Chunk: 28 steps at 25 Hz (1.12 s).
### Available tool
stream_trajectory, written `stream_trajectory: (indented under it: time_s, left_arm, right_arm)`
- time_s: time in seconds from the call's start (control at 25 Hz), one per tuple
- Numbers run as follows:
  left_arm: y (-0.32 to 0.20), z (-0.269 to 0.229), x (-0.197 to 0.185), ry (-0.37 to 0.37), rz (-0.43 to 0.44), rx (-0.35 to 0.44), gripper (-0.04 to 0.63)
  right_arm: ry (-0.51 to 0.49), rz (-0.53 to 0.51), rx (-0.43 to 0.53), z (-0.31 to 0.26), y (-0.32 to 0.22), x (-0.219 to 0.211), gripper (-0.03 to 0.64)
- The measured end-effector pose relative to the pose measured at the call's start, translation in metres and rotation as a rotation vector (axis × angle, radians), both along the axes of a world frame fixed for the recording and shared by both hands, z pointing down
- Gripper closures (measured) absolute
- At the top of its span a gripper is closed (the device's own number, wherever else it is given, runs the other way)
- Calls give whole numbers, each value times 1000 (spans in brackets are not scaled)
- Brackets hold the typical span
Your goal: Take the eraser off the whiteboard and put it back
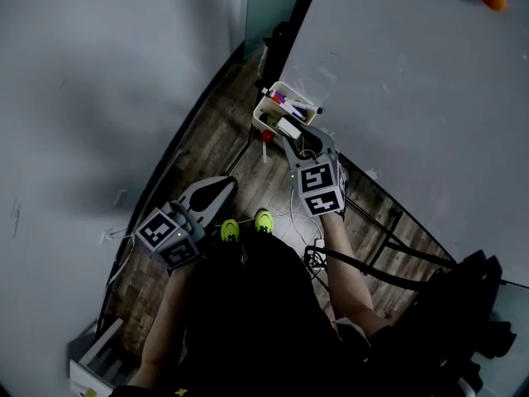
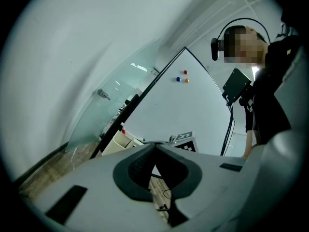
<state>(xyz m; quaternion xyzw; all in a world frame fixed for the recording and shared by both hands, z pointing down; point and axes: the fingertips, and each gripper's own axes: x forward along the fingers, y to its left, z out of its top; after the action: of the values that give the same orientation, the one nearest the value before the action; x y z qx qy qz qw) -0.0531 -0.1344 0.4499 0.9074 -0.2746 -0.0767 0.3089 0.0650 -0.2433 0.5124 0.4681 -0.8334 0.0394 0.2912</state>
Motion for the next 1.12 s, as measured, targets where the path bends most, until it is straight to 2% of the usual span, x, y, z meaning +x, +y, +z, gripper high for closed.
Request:
stream_trajectory:
  time_s: [0.36,1.12]
  left_arm:
    - [-7,-8,1,13,5,29,572]
    - [-6,-20,14,31,86,82,572]
  right_arm:
    - [-3,3,30,-20,2,-1,479]
    - [-87,55,129,-86,10,3,480]
